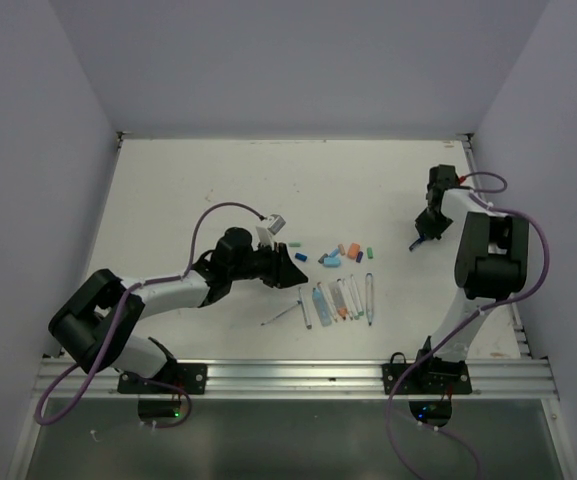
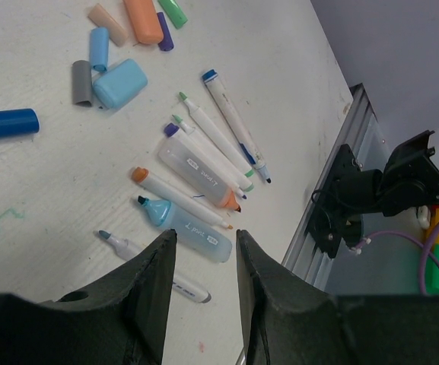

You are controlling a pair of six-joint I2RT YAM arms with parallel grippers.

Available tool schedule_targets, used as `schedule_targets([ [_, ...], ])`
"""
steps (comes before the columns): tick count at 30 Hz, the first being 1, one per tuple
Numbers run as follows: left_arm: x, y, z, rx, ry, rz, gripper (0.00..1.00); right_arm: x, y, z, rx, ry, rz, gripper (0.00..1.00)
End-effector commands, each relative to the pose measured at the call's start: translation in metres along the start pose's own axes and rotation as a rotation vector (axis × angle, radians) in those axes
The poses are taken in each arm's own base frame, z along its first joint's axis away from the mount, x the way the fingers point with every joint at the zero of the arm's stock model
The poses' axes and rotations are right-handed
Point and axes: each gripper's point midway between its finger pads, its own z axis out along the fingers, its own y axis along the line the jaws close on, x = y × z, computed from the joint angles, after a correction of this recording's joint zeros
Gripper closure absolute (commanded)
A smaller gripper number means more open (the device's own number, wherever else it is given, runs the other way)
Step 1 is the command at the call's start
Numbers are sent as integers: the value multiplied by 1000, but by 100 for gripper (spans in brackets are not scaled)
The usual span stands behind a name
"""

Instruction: Open the pen caps

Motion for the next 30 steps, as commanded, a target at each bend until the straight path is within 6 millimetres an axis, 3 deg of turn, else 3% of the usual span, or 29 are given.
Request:
schedule_targets([
  [1,-11,-12,-1,41,-35,47,59,25,3,16,-37,63,-25,98],
  [6,-13,-16,-3,43,-30,49,59,37,8,12,-98,90,-68,100],
  [9,-16,-22,-3,68,-22,50,59,45,28,-13,-210,56,-126,100],
  [10,-15,-24,-3,77,-15,48,58,38,40,-34,-283,13,-133,100],
  [11,-16,-26,-2,85,-12,42,57,54,51,-46,-322,15,-184,100],
  [12,-17,-28,-2,99,-15,42,57,58,58,-58,-357,4,-214,100],
  [13,-16,-32,-2,116,-7,37,56,58,68,-83,-421,-30,-235,100],
  [14,-18,-32,1,119,-2,31,53,78,83,-101,-485,-22,-293,100],
  [16,-17,-36,4,146,12,7,50,95,95,-126,-562,-43,-336,100],
  [17,-19,-39,5,160,15,-2,48,119,105,-151,-647,-29,-381,100],
  [20,-18,-45,10,203,33,-59,47,149,116,-189,-756,-36,-426,100],
  [23,-19,-45,13,213,24,-104,46,174,123,-214,-832,-16,-461,100],
  [30,-23,-40,17,196,-11,-139,45,210,125,-239,-922,44,-490,100],
])
